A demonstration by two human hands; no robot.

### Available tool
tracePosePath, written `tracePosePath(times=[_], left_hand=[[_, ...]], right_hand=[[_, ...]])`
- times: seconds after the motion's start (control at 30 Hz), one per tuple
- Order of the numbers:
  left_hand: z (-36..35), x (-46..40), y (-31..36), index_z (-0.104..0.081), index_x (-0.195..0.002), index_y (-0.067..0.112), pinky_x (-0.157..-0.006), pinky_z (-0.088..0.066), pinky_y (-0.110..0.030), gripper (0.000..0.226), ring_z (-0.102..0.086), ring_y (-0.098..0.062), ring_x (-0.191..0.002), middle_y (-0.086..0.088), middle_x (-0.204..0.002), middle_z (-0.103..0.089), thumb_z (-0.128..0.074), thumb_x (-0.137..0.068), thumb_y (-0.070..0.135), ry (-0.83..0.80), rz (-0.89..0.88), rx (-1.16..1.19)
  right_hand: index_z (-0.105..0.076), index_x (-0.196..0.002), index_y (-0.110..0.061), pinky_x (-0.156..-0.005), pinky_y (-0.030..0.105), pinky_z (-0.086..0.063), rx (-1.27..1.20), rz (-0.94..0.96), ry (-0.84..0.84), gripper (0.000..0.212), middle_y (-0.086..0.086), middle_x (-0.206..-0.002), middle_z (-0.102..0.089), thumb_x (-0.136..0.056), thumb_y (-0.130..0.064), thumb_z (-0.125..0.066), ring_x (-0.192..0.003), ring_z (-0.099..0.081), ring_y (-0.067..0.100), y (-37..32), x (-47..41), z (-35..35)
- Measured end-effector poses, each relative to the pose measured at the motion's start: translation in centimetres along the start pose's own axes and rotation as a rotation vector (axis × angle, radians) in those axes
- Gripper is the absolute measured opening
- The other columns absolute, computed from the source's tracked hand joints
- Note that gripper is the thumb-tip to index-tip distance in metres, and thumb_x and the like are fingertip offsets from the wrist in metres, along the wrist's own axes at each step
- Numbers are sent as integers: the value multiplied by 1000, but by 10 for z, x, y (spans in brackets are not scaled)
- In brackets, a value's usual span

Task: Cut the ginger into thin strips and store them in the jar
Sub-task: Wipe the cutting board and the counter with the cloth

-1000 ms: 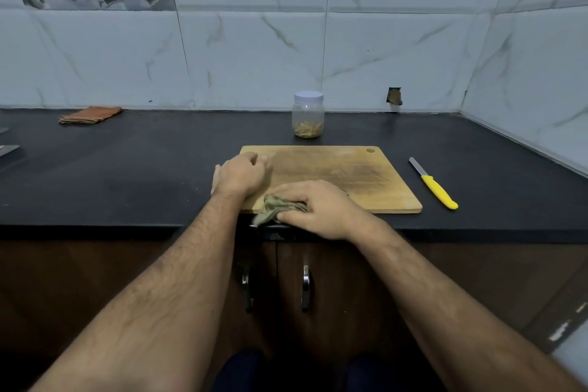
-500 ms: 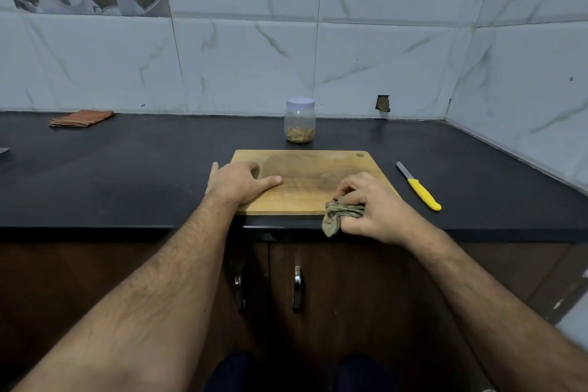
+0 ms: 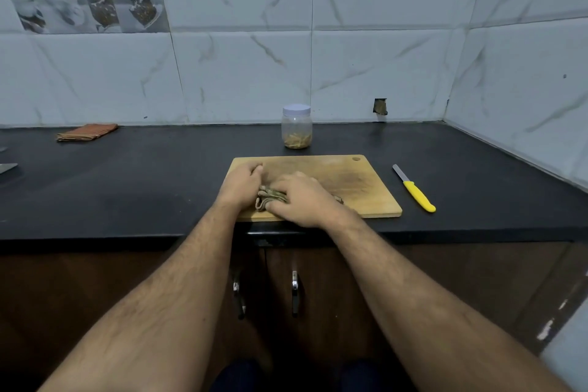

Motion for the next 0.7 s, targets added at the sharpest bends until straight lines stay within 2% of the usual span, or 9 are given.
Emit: tracePosePath(times=[0.07,0.17,0.2,0.27,0.33,0.37,0.5,0.6,0.7], left_hand=[[-2,-2,-2,-63,-124,15,-88,-39,-28,34,-55,-25,-119,-3,-124,-64,-39,-102,26,13,10,-53],[-4,-3,-4,-61,-129,20,-93,-40,-31,36,-54,-25,-122,-4,-132,-62,-41,-102,30,40,20,-139],[-5,-3,-3,-62,-129,20,-93,-40,-31,35,-55,-25,-121,-3,-131,-62,-42,-102,31,39,15,-152],[-7,-1,0,-63,-126,21,-90,-41,-31,34,-57,-23,-117,-2,-128,-64,-44,-101,33,25,-13,-193],[-9,1,2,-63,-125,20,-89,-42,-31,35,-58,-21,-116,-1,-126,-65,-47,-99,38,15,-26,-232],[-9,2,2,-62,-126,19,-89,-42,-31,37,-58,-21,-116,0,-126,-65,-49,-99,40,12,-27,-240],[-9,1,0,-69,-113,21,-85,-45,-30,30,-60,-19,-106,0,-116,-68,-57,-95,42,-1,-23,-239],[-9,1,2,-71,-105,21,-82,-46,-29,26,-61,-19,-100,0,-110,-69,-60,-93,42,13,-22,-255],[-8,2,1,-70,-113,20,-88,-46,-30,29,-61,-19,-107,-1,-117,-69,-60,-93,40,20,-18,-215]], right_hand=[[-73,-88,-19,-81,36,-45,66,57,-26,31,-5,-96,-69,-77,-41,-53,-91,-55,21,-4,9,2],[-62,-61,-18,-60,32,-43,-87,27,-20,21,-6,-67,-61,-74,-35,-62,-64,-54,14,10,32,21],[-58,-58,-17,-57,33,-43,-127,-17,-11,23,-4,-63,-60,-75,-31,-65,-60,-54,14,19,38,30],[-56,-59,-12,-56,35,-44,-194,-66,102,26,0,-62,-62,-71,-34,-60,-59,-56,17,35,42,54],[-47,-55,-13,-52,35,-36,-194,-81,227,26,-3,-54,-50,-68,-34,-55,-53,-45,13,48,39,74],[-44,-54,-15,-52,35,-34,-151,-99,233,25,-5,-52,-47,-70,-31,-55,-52,-42,12,54,36,76],[-52,-62,-19,-60,35,-44,27,-224,65,23,-2,-66,-59,-77,-35,-56,-68,-54,20,78,40,56],[-45,-60,-13,-57,34,-35,53,-310,-66,32,7,-64,-56,-84,-29,-58,-61,-47,20,85,47,61],[-54,-58,-15,-70,35,-41,61,-412,-62,34,-1,-64,-58,-84,-37,-60,-66,-53,17,96,54,81]])
Point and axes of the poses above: each hand's wrist, its own x-axis away from the middle knuckle, its own z-axis out of the back of the hand, y = z × x, the point moved 8 cm from there along -x, towards the middle knuckle
